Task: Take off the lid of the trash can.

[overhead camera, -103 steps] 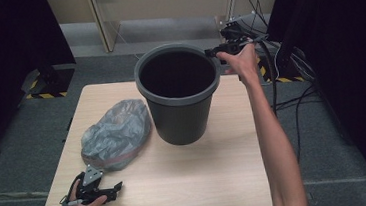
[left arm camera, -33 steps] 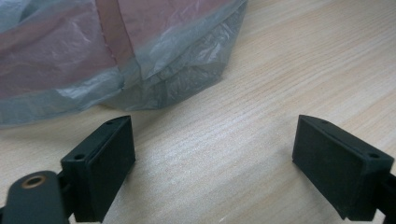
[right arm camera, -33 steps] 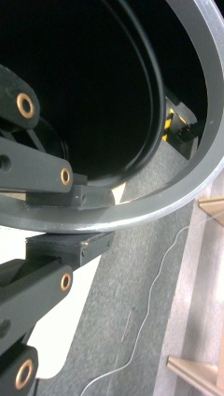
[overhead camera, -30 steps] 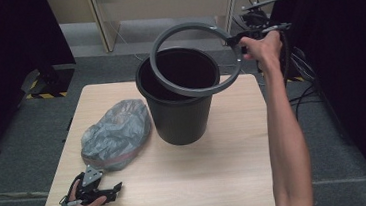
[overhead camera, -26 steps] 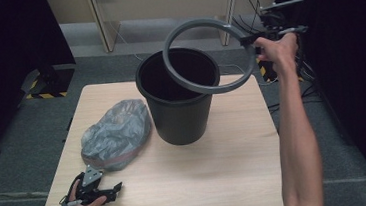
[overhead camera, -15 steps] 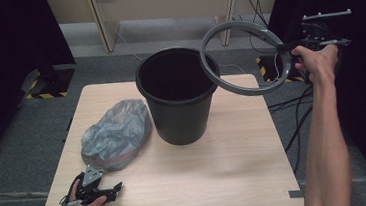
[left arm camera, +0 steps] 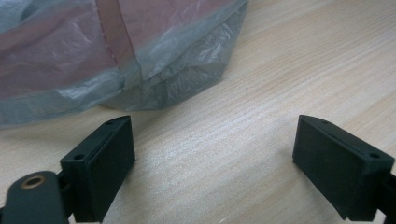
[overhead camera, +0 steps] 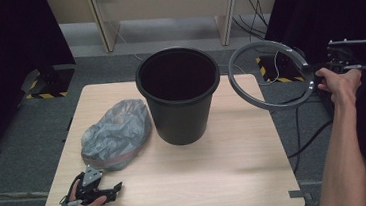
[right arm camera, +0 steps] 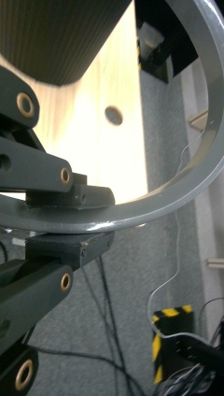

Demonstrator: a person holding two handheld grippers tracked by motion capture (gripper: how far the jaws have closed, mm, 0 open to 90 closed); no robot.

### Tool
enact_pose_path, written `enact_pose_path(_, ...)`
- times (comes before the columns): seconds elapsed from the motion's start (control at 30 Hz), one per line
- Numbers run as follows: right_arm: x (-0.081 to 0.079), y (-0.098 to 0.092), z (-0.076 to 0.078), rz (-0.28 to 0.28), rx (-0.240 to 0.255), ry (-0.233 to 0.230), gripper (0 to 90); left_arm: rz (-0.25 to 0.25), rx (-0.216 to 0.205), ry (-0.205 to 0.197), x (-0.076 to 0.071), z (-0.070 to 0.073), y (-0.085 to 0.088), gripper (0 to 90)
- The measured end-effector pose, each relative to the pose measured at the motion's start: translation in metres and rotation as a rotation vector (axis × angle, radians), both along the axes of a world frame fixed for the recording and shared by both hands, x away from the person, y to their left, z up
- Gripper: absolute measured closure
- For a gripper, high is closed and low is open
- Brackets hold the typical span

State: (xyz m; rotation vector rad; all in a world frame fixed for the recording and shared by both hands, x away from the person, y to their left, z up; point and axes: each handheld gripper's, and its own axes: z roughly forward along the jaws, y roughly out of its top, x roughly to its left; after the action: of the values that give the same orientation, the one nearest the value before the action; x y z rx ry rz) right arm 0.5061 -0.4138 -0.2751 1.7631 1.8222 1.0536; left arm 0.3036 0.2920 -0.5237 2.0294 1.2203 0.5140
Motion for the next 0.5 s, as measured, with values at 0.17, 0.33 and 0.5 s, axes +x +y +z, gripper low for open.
enact_pose_path(0.17, 0.003, -0.003, -0.043, -0.016, -0.016, 0.053, 78.4, 0.000, 0.001, 0.001, 0.000, 0.000, 0.000, 11.9)
enact_pose_path(0.33, 0.009, 0.003, -0.092, -0.022, -0.020, 0.111, 78.3, 0.001, 0.001, 0.001, 0.000, 0.000, 0.000, 11.8)
enact_pose_path(0.5, 0.014, 0.011, -0.128, -0.036, -0.028, 0.136, 78.3, 0.001, 0.001, 0.000, 0.000, 0.000, 0.000, 11.8)
